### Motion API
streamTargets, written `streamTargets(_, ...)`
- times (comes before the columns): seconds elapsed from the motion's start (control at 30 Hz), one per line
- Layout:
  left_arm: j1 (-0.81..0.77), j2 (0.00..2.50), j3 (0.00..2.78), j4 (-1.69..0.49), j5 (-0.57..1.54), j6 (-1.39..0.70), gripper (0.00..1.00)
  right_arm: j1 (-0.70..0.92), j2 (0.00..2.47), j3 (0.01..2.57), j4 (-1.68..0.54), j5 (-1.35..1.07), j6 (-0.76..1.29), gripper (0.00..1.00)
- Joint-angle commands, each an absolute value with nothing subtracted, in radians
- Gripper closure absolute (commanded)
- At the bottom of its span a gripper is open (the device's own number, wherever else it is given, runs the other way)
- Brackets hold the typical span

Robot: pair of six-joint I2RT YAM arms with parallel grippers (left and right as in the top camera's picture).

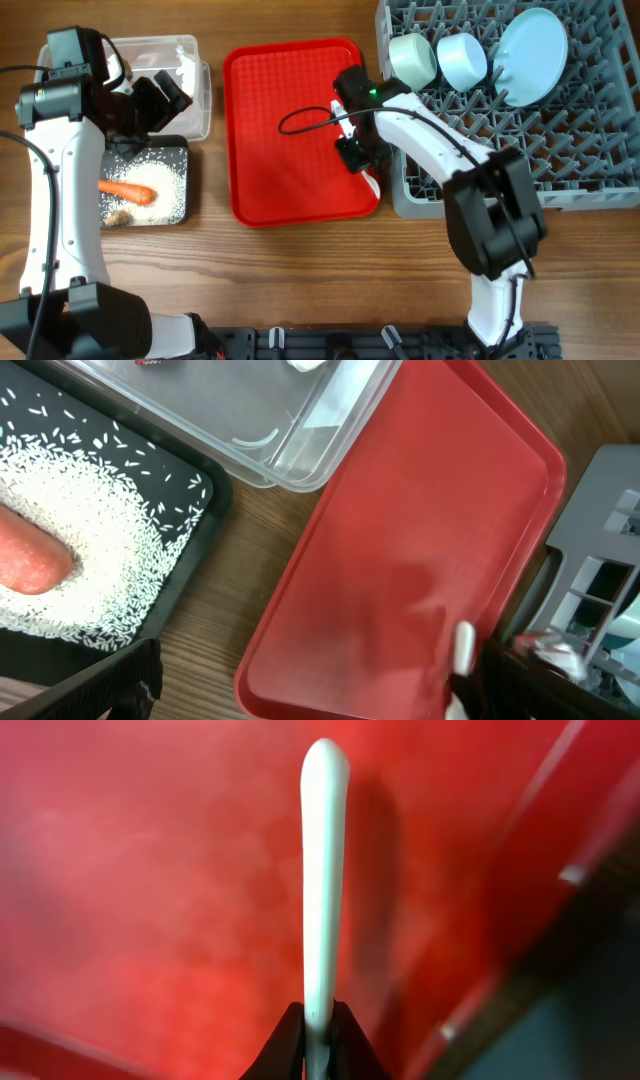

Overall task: Sort waste into correct bins and load items into the dishwasher rack
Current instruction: 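Carry the spoon right and drop it into the dish rack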

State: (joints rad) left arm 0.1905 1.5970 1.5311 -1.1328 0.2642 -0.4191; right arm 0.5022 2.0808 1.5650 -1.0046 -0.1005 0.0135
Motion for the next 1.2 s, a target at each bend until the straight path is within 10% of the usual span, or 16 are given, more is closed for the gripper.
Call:
streamTargets(0.0,0.187,1.582,1.545,-1.131,0.280,-0.400,0.00,0.500,1.892,1.691,-1.034,-0.120,0.030,0.96)
streamTargets(0.33,0.187,1.582,1.545,-1.131,0.280,-0.399,0.00,0.408,1.580,1.774,-1.128,0.102,0.163,0.96)
streamTargets(0.83,0.187,1.583,1.545,-1.130,0.280,-0.400,0.00,0.255,1.752,1.555,-1.053,0.015,0.209,0.96)
streamTargets(1.03,0.187,1.583,1.545,-1.130,0.280,-0.400,0.00,0.255,1.790,1.555,-1.044,-0.054,0.184,0.56)
streamTargets(1.17,0.187,1.583,1.545,-1.130,0.280,-0.400,0.00,0.255,1.790,1.555,-1.044,-0.054,0.184,0.55)
